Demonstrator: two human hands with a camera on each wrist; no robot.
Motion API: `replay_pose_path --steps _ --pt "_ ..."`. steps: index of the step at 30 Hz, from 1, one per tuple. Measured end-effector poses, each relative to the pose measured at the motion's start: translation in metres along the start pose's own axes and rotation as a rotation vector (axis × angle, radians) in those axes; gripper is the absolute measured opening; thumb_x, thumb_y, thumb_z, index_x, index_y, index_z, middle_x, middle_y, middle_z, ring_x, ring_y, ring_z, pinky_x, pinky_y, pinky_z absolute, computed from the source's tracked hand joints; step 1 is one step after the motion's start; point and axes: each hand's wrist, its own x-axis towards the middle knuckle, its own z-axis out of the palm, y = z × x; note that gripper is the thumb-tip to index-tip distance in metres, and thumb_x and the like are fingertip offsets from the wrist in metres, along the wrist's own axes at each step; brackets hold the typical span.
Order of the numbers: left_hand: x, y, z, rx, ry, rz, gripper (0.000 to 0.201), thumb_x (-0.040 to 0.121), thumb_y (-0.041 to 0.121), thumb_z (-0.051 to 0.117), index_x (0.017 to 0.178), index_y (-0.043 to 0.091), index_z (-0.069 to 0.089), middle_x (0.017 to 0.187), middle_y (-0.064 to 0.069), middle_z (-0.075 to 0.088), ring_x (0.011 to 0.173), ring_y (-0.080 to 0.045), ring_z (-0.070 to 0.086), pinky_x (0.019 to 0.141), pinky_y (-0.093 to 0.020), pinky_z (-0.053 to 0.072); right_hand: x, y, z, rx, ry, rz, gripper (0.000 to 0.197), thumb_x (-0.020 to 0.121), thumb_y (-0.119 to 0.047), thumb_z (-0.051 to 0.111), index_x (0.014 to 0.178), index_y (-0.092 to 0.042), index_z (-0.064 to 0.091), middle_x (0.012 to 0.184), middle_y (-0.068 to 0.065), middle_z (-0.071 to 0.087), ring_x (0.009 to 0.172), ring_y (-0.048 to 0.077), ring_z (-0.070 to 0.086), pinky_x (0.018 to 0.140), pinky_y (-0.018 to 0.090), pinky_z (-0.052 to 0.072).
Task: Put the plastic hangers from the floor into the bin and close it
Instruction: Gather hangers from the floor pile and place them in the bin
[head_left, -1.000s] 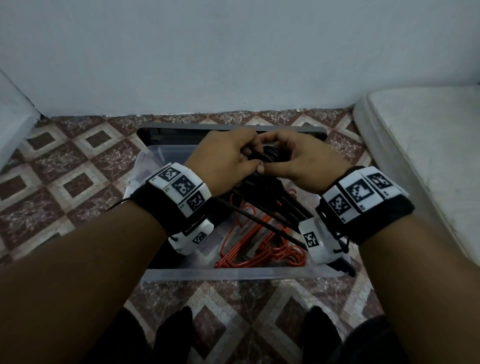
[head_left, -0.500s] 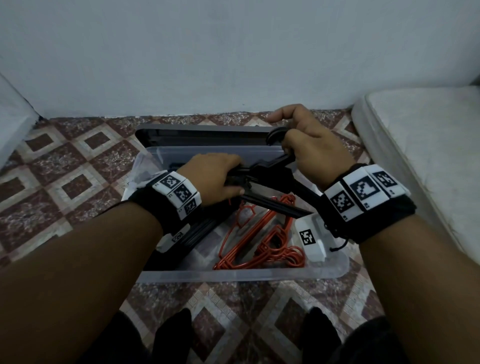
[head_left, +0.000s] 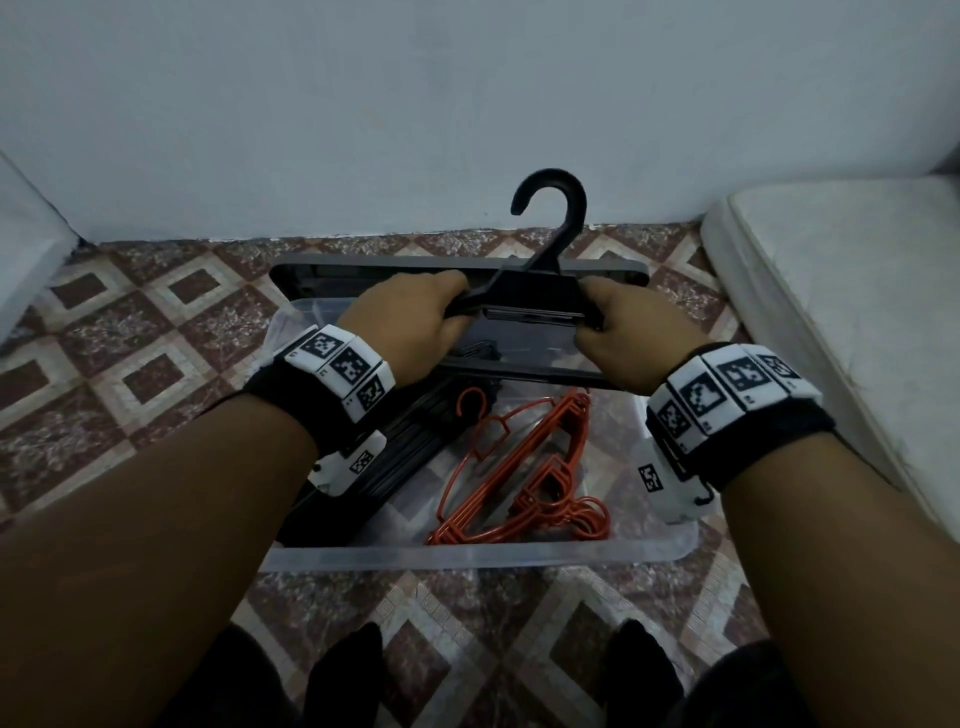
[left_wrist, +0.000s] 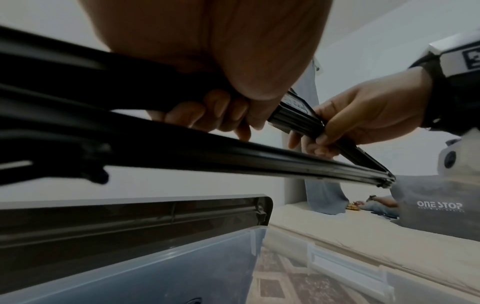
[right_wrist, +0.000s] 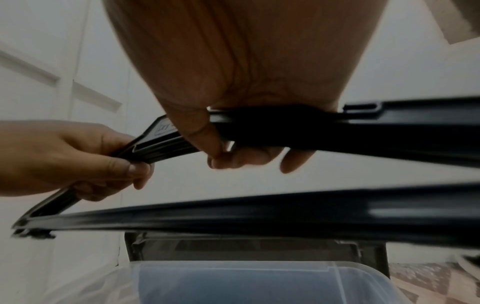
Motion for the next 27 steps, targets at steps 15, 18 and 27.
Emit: replay_pose_path --steps 15,18,27 --pt "-0.005 0.007 0.009 0.198 -0.017 -0.054 0.022 0.094 0.035 0.051 0.112 0.022 0.053 0.081 -0.007 0.061 0.068 -0.03 0.057 0.053 -0.03 0.037 0.007 -0.012 0.01 -0.099 -0.065 0.027 0.025 0.093 -0.02 0.046 0.117 -0.023 0.054 0.089 0.0 0.059 0.075 0.023 0.051 0.066 0.03 0.038" --pt "-0.01 0.015 0.022 0.219 -0.13 -0.152 0.021 0.095 0.029 0.049 0.111 0.017 0.056 0.074 -0.003 0.05 0.061 -0.024 0.05 0.049 -0.028 0.032 0.006 -0.012 0.017 -0.145 -0.119 0.028 0.011 0.092 -0.019 0.049 0.099 -0.027 0.053 0.086 0.0 0.061 0.069 0.02 0.052 0.059 0.03 0.041" --pt "-0.026 0.012 0.093 0.023 -0.395 -0.24 0.016 0.092 0.024 0.05 0.095 0.012 0.059 0.088 -0.008 0.059 0.074 -0.026 0.055 0.065 -0.03 0.04 0.0 -0.004 0.03 -0.247 -0.363 0.108 0.048 0.09 -0.023 0.057 0.137 -0.032 0.05 0.13 0.002 0.059 0.109 0.026 0.06 0.088 0.039 0.054"
